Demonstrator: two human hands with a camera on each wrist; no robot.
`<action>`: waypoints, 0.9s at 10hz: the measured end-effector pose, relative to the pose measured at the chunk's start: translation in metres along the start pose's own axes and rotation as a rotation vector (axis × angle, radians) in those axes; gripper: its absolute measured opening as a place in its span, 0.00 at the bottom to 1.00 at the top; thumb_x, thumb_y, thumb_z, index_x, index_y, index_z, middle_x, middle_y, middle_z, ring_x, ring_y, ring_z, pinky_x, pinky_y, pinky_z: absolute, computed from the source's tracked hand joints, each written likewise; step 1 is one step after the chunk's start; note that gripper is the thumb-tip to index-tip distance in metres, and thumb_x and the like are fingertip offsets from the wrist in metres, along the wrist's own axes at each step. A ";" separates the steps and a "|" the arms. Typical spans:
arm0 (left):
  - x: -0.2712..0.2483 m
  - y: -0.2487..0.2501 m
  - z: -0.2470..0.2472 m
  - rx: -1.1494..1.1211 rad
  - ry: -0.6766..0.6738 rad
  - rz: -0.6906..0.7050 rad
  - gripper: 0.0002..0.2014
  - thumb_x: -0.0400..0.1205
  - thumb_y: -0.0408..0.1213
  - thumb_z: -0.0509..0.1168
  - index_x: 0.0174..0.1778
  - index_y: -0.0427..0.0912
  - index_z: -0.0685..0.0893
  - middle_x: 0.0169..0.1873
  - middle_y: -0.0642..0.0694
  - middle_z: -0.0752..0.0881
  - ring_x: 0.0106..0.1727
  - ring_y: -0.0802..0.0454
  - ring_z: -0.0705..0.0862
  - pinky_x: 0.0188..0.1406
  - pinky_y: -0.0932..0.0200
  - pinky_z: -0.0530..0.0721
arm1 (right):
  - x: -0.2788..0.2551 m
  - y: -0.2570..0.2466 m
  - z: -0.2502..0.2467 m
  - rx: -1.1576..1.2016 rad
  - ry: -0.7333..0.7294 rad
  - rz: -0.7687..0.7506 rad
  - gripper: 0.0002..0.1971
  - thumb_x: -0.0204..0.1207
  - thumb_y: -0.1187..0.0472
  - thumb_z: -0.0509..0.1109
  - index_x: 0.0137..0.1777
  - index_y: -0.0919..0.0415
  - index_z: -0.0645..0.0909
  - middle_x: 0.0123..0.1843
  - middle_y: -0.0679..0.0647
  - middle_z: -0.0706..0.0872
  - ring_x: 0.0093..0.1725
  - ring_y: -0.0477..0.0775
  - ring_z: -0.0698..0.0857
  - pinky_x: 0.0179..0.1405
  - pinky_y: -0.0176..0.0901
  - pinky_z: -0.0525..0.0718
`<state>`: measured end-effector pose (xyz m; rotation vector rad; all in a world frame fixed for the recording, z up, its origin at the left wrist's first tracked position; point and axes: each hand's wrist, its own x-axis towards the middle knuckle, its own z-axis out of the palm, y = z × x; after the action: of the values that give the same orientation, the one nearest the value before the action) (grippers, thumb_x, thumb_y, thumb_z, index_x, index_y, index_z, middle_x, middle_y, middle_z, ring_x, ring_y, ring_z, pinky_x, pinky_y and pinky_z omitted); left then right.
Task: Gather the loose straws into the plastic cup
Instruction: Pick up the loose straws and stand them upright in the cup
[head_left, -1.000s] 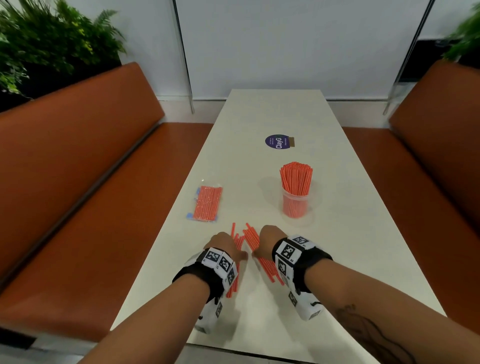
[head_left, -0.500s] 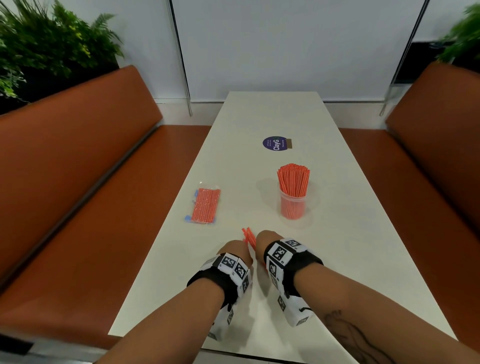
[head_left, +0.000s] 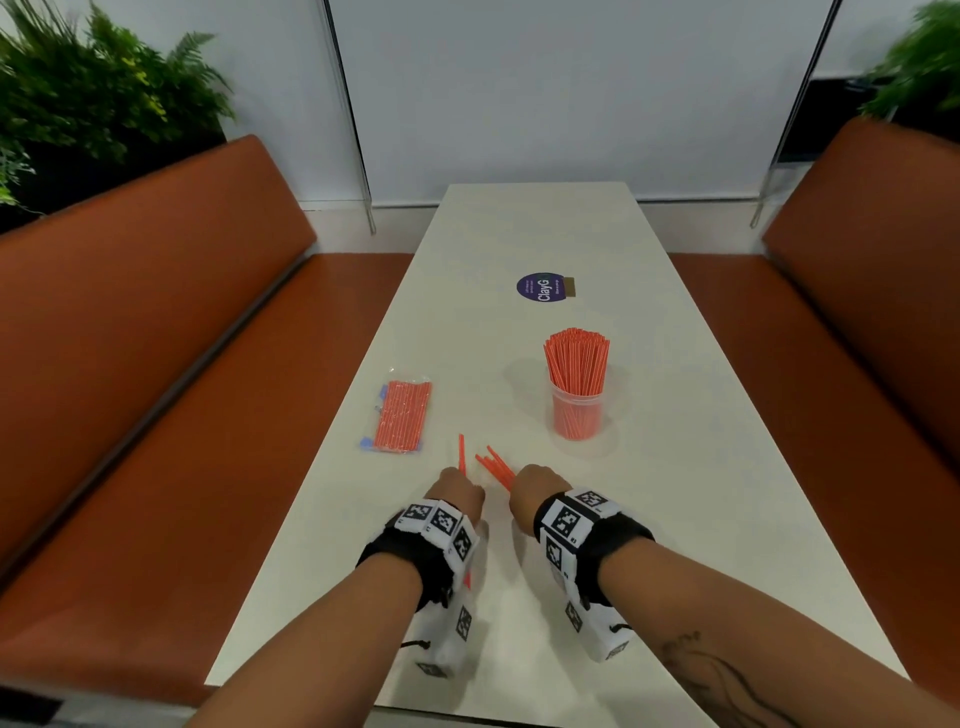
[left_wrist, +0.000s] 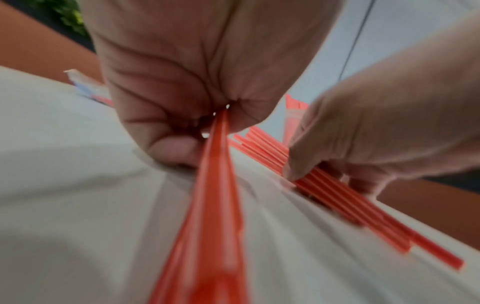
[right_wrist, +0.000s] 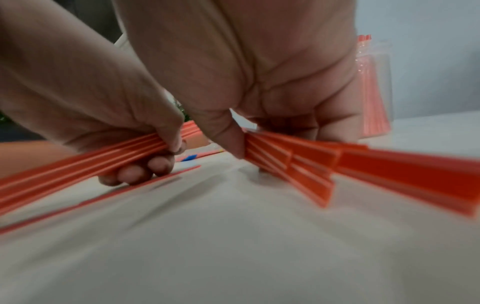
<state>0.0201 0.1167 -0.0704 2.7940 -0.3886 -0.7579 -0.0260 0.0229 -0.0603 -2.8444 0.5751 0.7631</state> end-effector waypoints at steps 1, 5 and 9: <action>0.002 0.000 -0.012 0.159 -0.062 0.051 0.16 0.87 0.34 0.52 0.66 0.28 0.73 0.63 0.32 0.77 0.67 0.37 0.78 0.40 0.62 0.75 | -0.002 0.007 -0.008 -0.192 -0.084 -0.065 0.12 0.84 0.66 0.55 0.49 0.70 0.80 0.52 0.61 0.84 0.61 0.57 0.83 0.59 0.39 0.79; 0.006 0.005 -0.005 0.037 0.046 0.016 0.12 0.82 0.43 0.63 0.43 0.37 0.75 0.44 0.43 0.83 0.55 0.43 0.84 0.40 0.58 0.79 | -0.002 0.030 -0.041 0.742 0.329 -0.133 0.12 0.86 0.64 0.51 0.57 0.67 0.74 0.35 0.52 0.73 0.36 0.52 0.74 0.34 0.38 0.70; 0.018 0.007 0.006 0.164 0.080 0.002 0.19 0.83 0.43 0.61 0.65 0.34 0.77 0.66 0.39 0.81 0.68 0.44 0.80 0.66 0.57 0.77 | 0.024 0.096 -0.112 0.956 0.903 -0.213 0.13 0.85 0.56 0.55 0.49 0.62 0.77 0.47 0.58 0.74 0.37 0.52 0.76 0.40 0.39 0.73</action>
<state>0.0305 0.1033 -0.0818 2.9648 -0.4589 -0.6378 0.0061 -0.0986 0.0207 -2.0996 0.4984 -0.7230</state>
